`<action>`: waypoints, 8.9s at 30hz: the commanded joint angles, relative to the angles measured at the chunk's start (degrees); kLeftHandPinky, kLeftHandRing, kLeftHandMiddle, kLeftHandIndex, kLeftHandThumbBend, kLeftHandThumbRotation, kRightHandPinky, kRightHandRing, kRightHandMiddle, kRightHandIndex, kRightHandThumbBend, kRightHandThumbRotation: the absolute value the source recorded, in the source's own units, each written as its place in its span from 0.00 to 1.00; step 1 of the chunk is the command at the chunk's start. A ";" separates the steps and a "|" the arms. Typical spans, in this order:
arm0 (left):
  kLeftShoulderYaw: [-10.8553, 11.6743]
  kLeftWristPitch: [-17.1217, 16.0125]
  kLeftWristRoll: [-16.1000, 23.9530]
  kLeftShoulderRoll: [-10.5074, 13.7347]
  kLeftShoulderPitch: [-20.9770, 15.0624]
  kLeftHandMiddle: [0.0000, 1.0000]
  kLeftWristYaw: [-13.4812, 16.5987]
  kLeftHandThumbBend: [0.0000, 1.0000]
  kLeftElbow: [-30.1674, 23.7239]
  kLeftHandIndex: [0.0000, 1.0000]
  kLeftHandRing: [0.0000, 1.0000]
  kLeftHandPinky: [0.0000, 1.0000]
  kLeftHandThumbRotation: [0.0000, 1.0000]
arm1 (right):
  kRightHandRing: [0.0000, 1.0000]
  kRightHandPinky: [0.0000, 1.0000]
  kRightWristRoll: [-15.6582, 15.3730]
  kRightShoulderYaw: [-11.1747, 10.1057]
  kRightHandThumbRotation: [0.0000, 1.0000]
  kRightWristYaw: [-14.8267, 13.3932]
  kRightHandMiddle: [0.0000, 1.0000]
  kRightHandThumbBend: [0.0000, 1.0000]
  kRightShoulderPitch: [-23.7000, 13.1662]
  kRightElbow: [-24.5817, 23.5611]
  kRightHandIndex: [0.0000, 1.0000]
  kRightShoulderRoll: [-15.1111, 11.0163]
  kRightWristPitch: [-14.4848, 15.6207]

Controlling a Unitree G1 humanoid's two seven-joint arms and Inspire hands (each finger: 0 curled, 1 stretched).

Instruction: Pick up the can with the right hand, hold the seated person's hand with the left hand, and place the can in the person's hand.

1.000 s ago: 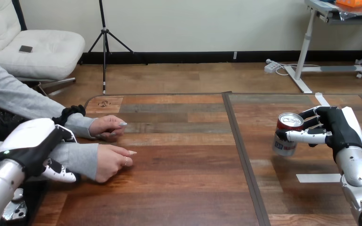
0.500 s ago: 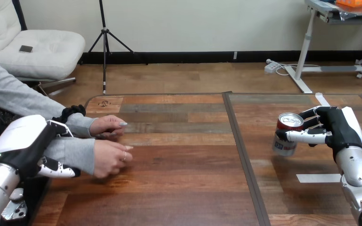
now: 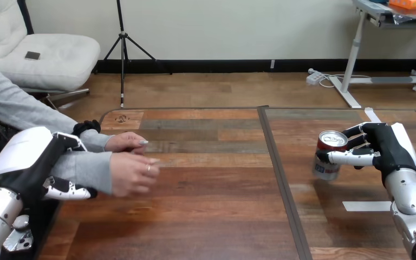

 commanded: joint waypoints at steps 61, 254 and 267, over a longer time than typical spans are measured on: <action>4.07 -5.07 -3.57 -1.69 -2.85 0.36 1.86 0.83 -5.58 0.43 0.31 0.27 0.00 | 0.40 0.37 1.07 -0.44 0.00 0.48 0.45 0.79 -3.25 -2.33 0.46 -0.12 -2.80; -3.31 -2.98 -2.33 -19.22 -11.47 0.39 2.26 0.65 0.55 0.45 0.32 0.28 0.00 | 0.34 0.30 1.80 4.13 0.00 9.76 0.41 0.77 -5.91 -11.22 0.45 14.74 -13.95; -2.99 -3.08 -2.38 -19.07 -11.21 0.39 2.63 0.64 0.11 0.45 0.32 0.27 0.00 | 0.34 0.31 1.78 4.44 0.00 10.93 0.41 0.76 -4.92 -12.98 0.44 15.49 -14.80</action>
